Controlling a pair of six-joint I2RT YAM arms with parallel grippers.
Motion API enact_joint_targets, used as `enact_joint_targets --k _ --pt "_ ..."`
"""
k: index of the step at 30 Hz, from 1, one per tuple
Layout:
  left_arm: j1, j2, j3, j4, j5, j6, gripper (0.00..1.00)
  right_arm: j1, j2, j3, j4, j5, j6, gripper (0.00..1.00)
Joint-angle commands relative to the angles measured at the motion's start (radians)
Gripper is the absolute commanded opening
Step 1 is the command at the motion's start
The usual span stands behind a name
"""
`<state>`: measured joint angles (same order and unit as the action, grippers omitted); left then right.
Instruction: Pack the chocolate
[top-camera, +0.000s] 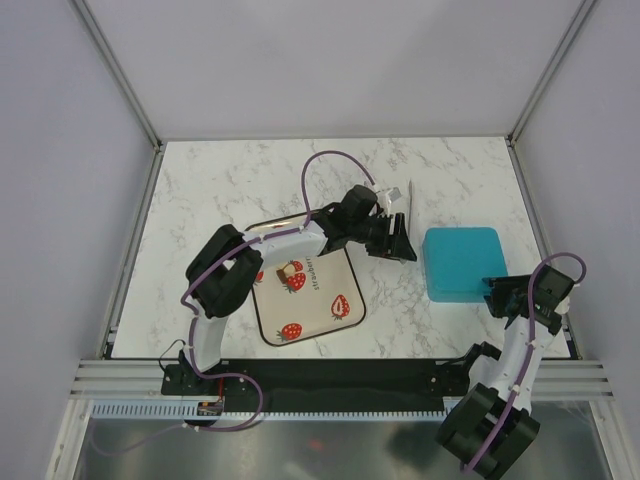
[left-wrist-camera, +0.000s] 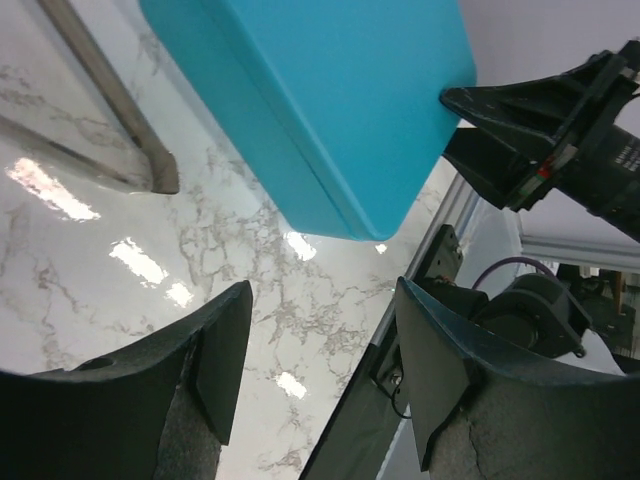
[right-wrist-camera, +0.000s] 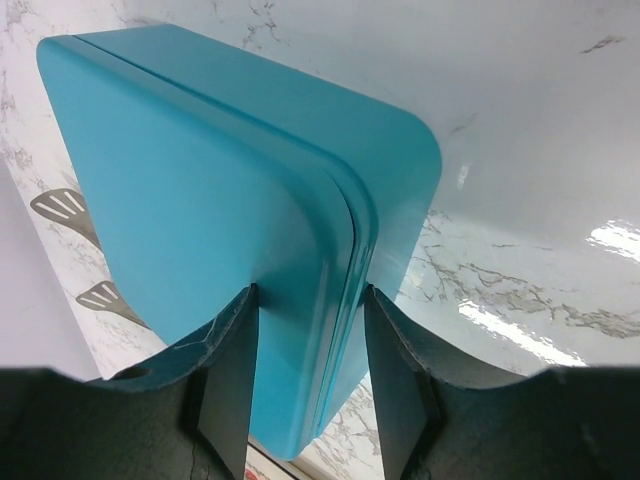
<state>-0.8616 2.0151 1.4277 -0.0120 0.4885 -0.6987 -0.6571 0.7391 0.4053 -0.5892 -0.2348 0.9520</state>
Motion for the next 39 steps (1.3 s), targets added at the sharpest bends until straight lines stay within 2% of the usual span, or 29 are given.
enact_joint_targets --k 1,3,6,10,17,24,28,31,35,39 --pt "-0.011 0.003 0.049 0.109 0.079 -0.045 0.66 0.001 0.025 -0.021 -0.095 0.074 -0.057 0.14" --pt "-0.01 0.014 0.057 0.109 0.07 -0.051 0.67 0.001 0.032 0.067 -0.112 0.075 -0.087 0.24" --pt "-0.01 0.039 0.086 0.109 0.058 -0.051 0.67 0.001 0.06 0.153 -0.136 0.052 -0.113 0.35" --pt "-0.016 0.095 0.163 0.106 0.064 -0.068 0.67 0.002 0.046 0.156 -0.109 -0.012 -0.107 0.43" --pt "-0.04 0.165 0.192 0.103 0.047 -0.084 0.67 0.002 0.054 0.13 -0.083 -0.047 -0.088 0.51" --pt "-0.051 0.182 0.197 0.101 0.027 -0.087 0.67 0.017 0.097 0.138 -0.135 -0.005 -0.104 0.58" --pt "-0.06 0.192 0.198 0.101 0.022 -0.09 0.67 0.031 0.108 0.107 -0.106 0.028 -0.085 0.59" --pt "-0.068 0.194 0.195 0.101 0.021 -0.09 0.67 0.034 0.08 0.055 -0.06 0.054 -0.07 0.54" --pt "-0.077 0.183 0.175 0.103 0.009 -0.084 0.67 0.036 0.037 0.036 -0.076 0.08 -0.076 0.17" --pt "-0.079 0.174 0.157 0.103 -0.002 -0.079 0.67 0.036 0.011 0.044 -0.112 0.081 -0.075 0.04"
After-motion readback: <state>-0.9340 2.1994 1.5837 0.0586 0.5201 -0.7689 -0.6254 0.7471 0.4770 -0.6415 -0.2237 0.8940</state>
